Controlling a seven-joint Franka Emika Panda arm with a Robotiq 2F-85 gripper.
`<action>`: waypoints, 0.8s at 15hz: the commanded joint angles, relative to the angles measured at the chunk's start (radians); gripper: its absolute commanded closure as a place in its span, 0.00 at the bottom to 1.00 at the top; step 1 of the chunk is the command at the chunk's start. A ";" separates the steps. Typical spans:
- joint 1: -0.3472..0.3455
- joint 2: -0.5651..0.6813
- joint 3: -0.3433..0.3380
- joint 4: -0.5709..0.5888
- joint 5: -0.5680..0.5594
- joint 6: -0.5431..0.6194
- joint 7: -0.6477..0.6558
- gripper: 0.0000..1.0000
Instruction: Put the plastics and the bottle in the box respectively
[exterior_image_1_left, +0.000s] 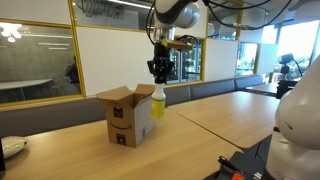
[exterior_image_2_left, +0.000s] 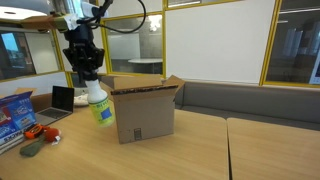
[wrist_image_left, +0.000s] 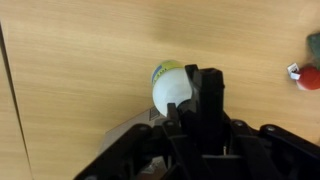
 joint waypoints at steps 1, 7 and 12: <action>-0.023 0.037 0.009 0.159 -0.039 -0.058 0.033 0.81; -0.046 0.165 0.006 0.382 -0.120 -0.055 0.041 0.81; -0.053 0.338 -0.011 0.611 -0.176 -0.083 0.039 0.81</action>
